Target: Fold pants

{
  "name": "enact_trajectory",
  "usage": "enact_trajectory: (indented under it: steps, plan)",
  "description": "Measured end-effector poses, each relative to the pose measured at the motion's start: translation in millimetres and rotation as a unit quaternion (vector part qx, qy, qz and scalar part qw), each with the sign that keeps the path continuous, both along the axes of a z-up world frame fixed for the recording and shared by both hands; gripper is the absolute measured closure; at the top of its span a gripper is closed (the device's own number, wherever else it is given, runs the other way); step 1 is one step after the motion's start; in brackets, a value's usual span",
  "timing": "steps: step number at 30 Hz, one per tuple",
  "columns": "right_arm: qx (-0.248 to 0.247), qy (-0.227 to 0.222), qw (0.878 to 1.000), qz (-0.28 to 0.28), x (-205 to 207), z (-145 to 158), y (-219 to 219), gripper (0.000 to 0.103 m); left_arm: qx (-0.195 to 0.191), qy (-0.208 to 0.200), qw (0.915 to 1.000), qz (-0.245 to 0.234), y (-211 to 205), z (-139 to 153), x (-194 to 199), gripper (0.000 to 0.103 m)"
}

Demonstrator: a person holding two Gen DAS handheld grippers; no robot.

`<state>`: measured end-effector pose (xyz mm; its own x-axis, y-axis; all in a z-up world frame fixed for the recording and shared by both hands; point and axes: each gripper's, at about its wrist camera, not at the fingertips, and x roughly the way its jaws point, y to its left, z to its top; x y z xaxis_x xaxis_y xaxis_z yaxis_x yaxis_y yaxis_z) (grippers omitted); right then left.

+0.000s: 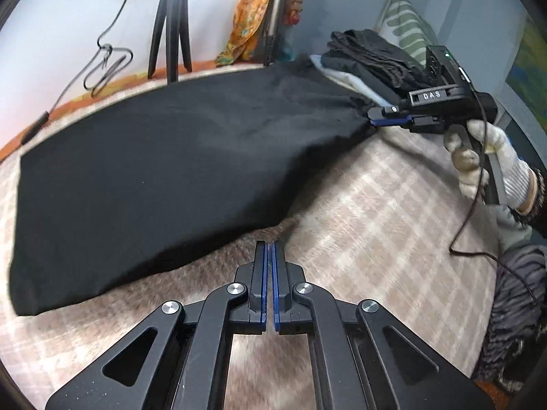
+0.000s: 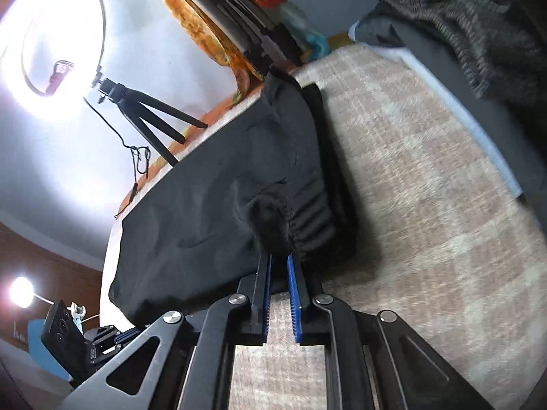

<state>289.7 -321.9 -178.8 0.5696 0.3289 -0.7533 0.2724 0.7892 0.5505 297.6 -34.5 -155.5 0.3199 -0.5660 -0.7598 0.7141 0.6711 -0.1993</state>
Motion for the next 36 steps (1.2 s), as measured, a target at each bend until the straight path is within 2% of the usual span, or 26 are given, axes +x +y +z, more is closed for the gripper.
enact_trajectory:
  steps: [2,4,5,7,11,13,15,18,21,24,28,30,31,32,34,36]
  plan:
    - [-0.01,-0.019,1.0,0.001,-5,11,-3,0.084,-0.014,-0.019,0.9997,0.002,4,15,-6,0.102]
    - [-0.047,-0.034,0.998,0.0,-8,23,-3,0.08,-0.019,-0.049,0.9985,0.01,5,31,-9,0.102]
    - [-0.062,-0.04,0.997,-0.004,-10,27,-3,0.074,-0.017,-0.063,0.9978,0.014,3,36,-7,0.102]
    - [-0.07,-0.047,0.996,-0.012,-13,31,-6,0.074,-0.007,-0.081,0.9964,0.022,-1,39,-1,0.097]
    - [-0.085,-0.033,0.996,-0.015,-5,26,-8,0.066,0.01,-0.067,0.9974,0.025,-18,23,19,0.097]
    - [-0.086,-0.029,0.996,-0.016,0,21,-11,0.067,0.029,-0.064,0.9974,0.017,-25,13,21,0.097]
    - [-0.084,-0.023,0.996,-0.013,4,14,-14,0.078,0.04,-0.057,0.9975,0.012,-29,5,21,0.097]
    - [-0.095,-0.011,0.995,-0.001,5,9,-16,0.088,0.047,-0.044,0.9979,0.007,-30,-6,20,0.097]
    - [-0.114,0.0,0.993,0.007,2,7,-17,0.089,0.039,-0.038,0.9985,0.011,-25,-7,20,0.097]
    - [-0.119,0.013,0.993,0.007,2,5,-19,0.086,0.043,-0.044,0.9979,0.021,-20,-5,17,0.09]
    - [-0.118,0.009,0.993,0.0,0,13,-19,0.077,0.024,-0.05,0.9968,0.058,3,9,8,0.084]
    - [-0.125,-0.001,0.992,-0.001,-2,22,-15,0.067,0.01,-0.044,0.995,0.09,20,17,6,0.072]
    - [-0.125,-0.009,0.992,0.001,-4,27,-13,0.066,-0.001,-0.044,0.9931,0.109,31,21,3,0.061]
    - [-0.126,-0.017,0.992,0.004,-5,32,-9,0.066,-0.017,-0.042,0.9902,0.132,45,24,1,0.057]
    - [-0.133,-0.031,0.991,0.013,-6,41,-2,0.065,-0.044,-0.027,0.9849,0.165,69,28,-1,0.057]
    - [-0.136,-0.046,0.989,0.024,-8,51,7,0.062,-0.069,-0.007,0.976,0.207,97,30,0,0.057]
